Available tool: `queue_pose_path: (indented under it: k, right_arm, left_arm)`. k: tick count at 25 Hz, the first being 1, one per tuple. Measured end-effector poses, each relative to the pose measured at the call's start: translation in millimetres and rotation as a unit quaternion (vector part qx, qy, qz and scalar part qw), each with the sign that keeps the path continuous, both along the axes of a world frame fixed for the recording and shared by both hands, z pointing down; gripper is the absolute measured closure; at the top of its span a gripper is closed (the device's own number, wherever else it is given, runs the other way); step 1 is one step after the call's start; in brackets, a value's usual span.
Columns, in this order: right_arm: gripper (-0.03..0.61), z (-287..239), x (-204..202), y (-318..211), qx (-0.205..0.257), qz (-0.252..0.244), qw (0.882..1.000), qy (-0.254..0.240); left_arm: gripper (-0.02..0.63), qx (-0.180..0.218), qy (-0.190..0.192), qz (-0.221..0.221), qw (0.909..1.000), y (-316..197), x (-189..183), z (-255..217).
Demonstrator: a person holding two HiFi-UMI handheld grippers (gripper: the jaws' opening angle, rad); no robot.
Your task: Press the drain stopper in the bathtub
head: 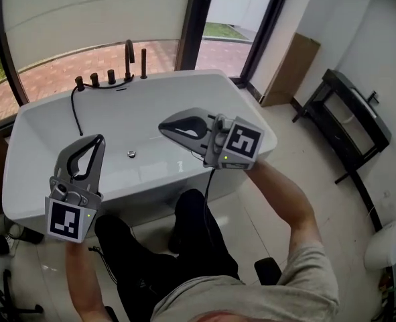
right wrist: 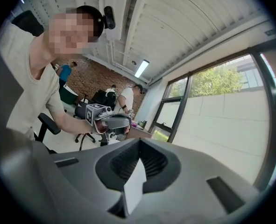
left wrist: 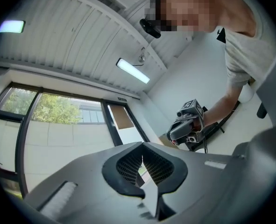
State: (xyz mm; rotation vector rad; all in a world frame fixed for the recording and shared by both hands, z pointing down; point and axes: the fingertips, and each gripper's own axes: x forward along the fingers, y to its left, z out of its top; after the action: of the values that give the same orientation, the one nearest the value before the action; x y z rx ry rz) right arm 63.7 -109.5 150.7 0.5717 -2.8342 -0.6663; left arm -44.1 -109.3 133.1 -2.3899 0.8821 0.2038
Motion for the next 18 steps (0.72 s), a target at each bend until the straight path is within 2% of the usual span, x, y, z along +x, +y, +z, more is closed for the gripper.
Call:
queue_pose_path:
  k: [5, 9, 13, 18]
  right_arm:
    - [0.578, -34, -6, 74, 0.025, -0.012, 0.999, -0.032]
    - [0.578, -50, -4, 124, 0.051, -0.003, 0.998, -0.049]
    - [0.578, -57, 10, 168, 0.087, 0.019, 0.992, -0.093]
    - [0.578, -49, 30, 206, 0.099, 0.034, 0.982, -0.156]
  left_arm:
    - [0.604, 0.024, 0.024, 0.022, 0.9992, 73, 1, -28]
    - [0.604, 0.037, 0.051, 0.033, 0.9975, 123, 0, -37]
    - [0.604, 0.048, 0.056, 0.04, 0.9964, 157, -2, -40]
    - [0.604, 0.06, 0.053, 0.045, 0.9957, 181, -4, -43]
